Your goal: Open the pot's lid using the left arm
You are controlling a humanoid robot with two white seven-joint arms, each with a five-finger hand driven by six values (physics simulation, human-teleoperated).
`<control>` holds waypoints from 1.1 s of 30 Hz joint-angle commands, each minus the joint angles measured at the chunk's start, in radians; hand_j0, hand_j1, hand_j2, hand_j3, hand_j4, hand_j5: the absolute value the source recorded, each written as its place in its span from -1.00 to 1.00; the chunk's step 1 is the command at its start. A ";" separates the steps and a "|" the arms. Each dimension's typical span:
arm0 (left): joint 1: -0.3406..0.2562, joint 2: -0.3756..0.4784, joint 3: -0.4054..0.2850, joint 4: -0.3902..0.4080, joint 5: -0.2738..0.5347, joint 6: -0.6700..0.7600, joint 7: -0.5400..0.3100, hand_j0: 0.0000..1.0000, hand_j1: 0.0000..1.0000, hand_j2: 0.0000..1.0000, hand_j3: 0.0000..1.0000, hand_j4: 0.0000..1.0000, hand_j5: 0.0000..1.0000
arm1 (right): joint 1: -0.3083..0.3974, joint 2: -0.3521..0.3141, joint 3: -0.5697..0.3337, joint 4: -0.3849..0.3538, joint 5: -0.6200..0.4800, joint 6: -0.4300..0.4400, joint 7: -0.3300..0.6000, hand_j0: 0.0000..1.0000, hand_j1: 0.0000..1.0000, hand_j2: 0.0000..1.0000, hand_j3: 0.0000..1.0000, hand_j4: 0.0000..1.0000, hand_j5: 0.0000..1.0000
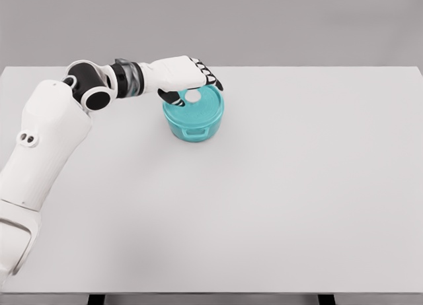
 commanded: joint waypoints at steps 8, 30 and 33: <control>0.000 -0.008 0.001 0.017 0.005 0.003 0.001 0.71 0.71 0.71 0.71 0.71 0.71 | 0.000 0.000 0.000 0.000 -0.001 0.000 0.000 1.00 1.00 1.00 1.00 1.00 1.00; 0.002 -0.009 -0.002 0.036 0.005 0.003 0.001 0.44 0.44 0.44 0.44 0.44 0.44 | 0.000 0.000 0.000 0.000 -0.001 0.000 0.000 1.00 1.00 1.00 1.00 1.00 1.00; 0.002 -0.008 -0.002 0.036 0.005 0.003 0.001 0.41 0.41 0.41 0.41 0.41 0.41 | 0.000 0.000 0.000 0.000 -0.001 0.000 0.000 1.00 1.00 1.00 1.00 1.00 1.00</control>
